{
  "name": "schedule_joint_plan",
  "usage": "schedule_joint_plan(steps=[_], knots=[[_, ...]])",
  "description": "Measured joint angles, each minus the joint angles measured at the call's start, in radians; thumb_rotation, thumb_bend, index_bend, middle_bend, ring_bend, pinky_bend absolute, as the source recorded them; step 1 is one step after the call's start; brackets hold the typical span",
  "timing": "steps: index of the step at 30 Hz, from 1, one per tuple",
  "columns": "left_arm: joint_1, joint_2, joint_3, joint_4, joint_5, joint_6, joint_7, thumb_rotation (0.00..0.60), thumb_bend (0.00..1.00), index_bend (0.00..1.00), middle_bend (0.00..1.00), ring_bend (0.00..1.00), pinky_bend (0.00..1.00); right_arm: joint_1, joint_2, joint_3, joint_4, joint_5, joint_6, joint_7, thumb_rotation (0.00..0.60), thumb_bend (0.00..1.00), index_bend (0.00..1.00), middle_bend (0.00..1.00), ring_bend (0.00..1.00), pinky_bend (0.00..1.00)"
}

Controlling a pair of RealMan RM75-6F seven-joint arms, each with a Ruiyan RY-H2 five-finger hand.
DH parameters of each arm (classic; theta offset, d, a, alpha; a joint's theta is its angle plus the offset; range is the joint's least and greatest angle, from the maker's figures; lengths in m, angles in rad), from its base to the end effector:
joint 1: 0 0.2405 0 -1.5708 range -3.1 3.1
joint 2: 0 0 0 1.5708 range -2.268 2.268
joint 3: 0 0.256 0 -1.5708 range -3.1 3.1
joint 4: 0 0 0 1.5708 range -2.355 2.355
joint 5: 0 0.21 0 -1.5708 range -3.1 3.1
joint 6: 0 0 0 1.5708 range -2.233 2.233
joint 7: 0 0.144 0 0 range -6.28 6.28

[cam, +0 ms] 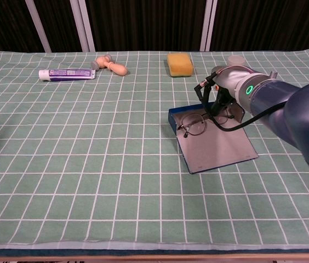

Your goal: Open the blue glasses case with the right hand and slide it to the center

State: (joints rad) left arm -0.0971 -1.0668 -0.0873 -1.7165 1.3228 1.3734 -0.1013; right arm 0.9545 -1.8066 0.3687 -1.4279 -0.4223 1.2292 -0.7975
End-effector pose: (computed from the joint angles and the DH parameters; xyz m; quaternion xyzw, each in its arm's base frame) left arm -0.3171 0.1890 0.1644 -0.5231 -0.4893 -0.3897 0.5789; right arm -0.0938 -0.3706 -0.0529 0.6317 -0.4828 0.2934 0.5308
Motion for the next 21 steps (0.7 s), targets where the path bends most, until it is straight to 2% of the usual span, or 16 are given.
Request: schedule_joint_plan(steps=[21], knots=[[-0.001,0.002,0.000,-0.003,0.002,-0.001,-0.010,0.600,0.00,0.00,0.00,0.00,0.00,-0.003,-0.129,0.038,0.156,-0.193,-0.039,0.214,0.600,0.50,0.55,0.93,1.00,1.00]])
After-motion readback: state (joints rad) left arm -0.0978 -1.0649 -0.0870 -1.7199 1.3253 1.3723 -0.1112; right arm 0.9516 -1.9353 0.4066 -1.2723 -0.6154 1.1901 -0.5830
